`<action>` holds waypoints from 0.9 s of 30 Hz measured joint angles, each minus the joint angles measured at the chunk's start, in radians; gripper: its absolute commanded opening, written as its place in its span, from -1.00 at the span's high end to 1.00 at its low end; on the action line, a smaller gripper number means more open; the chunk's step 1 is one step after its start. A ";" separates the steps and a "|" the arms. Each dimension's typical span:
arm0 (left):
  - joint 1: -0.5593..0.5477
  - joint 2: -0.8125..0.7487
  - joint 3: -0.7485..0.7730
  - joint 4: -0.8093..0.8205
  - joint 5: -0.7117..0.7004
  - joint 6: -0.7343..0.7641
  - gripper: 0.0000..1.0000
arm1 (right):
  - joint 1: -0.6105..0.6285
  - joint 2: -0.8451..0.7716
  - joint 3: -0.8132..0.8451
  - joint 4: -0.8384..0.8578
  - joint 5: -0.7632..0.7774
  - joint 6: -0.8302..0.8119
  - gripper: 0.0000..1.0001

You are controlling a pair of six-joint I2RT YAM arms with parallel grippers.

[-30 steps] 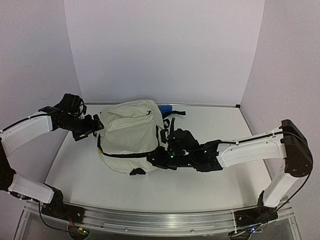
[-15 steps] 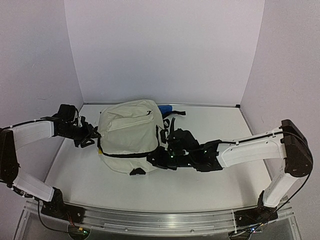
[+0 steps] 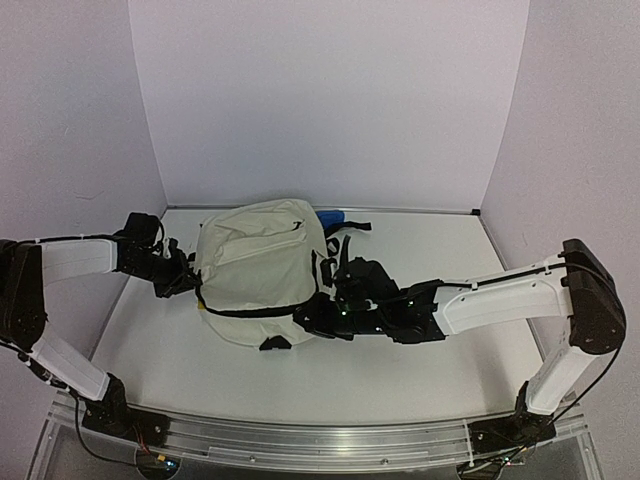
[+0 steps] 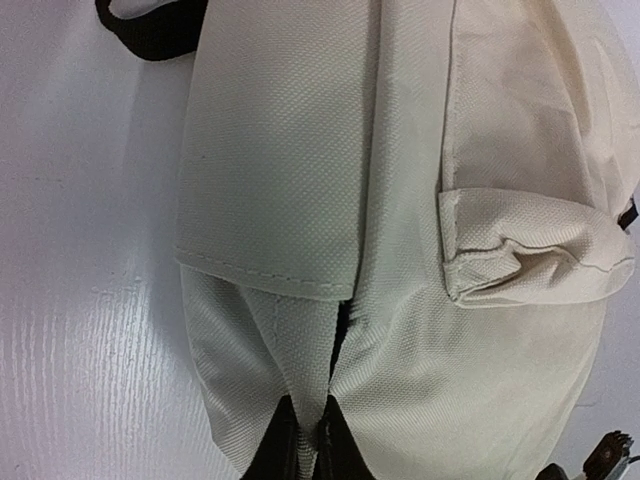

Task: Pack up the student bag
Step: Zip the student bag at the center of the board.

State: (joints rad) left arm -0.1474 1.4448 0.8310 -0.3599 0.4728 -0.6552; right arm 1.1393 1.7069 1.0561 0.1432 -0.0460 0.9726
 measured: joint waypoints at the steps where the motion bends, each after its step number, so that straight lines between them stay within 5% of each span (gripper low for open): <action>1: 0.000 0.000 0.000 0.000 0.001 0.005 0.99 | 0.000 0.000 0.000 0.000 0.000 0.001 1.00; 21: -0.003 -0.095 0.129 -0.184 0.127 0.045 1.00 | -0.021 -0.079 -0.029 -0.003 0.023 0.006 1.00; 27: -0.102 -0.093 0.160 -0.191 0.120 0.036 1.00 | -0.034 -0.130 -0.030 -0.014 0.034 0.004 1.00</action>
State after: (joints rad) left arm -0.2493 1.3514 0.9913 -0.5510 0.5930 -0.6193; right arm 1.1049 1.5772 1.0260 0.1291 -0.0116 0.9768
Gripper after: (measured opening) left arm 0.042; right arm 0.005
